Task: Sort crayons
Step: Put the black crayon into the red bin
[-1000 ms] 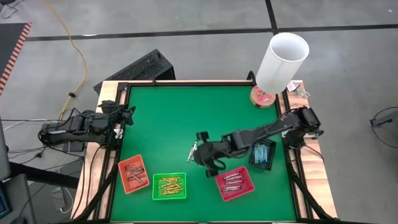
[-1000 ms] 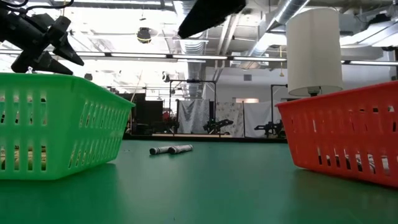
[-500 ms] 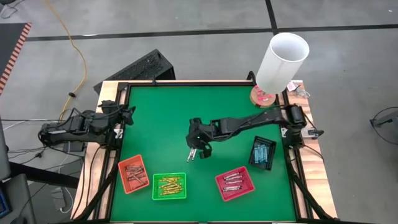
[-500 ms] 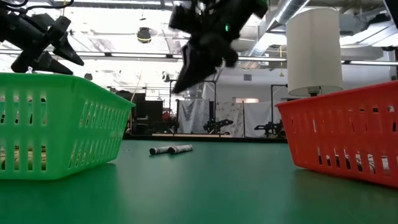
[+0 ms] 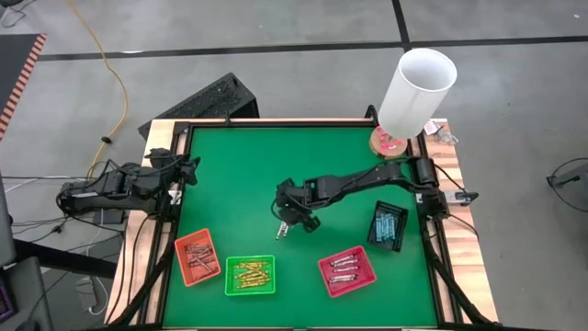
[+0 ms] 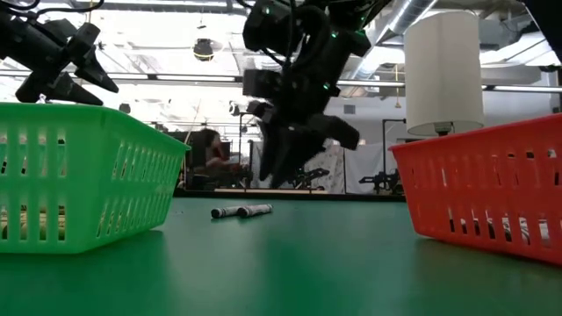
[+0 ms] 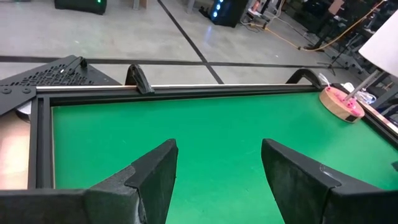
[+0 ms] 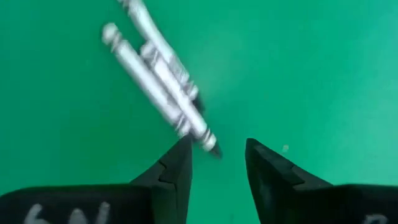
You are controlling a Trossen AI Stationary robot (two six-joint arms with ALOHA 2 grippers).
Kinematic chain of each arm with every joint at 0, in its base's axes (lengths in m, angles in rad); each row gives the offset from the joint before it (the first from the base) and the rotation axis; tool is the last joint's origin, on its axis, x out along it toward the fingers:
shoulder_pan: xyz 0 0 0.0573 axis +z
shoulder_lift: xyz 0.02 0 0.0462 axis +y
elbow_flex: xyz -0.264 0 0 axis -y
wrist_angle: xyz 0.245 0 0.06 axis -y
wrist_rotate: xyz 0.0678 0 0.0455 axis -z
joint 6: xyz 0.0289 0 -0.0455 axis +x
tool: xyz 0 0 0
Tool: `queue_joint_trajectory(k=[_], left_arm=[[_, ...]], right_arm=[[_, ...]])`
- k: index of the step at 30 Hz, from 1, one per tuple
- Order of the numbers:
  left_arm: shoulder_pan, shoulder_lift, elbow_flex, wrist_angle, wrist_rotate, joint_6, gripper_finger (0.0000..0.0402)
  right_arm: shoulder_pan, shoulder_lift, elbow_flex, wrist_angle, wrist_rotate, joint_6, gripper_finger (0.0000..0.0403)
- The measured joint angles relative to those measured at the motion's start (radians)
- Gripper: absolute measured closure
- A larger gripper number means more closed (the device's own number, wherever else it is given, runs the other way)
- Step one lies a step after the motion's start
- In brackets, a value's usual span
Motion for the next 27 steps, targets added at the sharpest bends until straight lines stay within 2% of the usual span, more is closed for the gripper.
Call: queue_joint_trajectory(k=[5, 20, 27], left_arm=[[0.0, 0.0, 0.0, 0.0, -0.005, 0.0, 0.0178], [0.0, 0.0, 0.0, -0.001, -0.004, 0.0, 0.0178], [0.0, 0.0, 0.0, -0.001, -0.004, 0.0, 0.0178]], right_arm=[[-0.01, -0.001, 0.001, 0.002, -0.001, -0.083, 0.0246], [-0.015, 0.042, 0.001, 0.022, -0.027, -0.264, 0.0258], [-0.035, 0.056, 0.001, 0.028, -0.051, -0.27, 0.0258]])
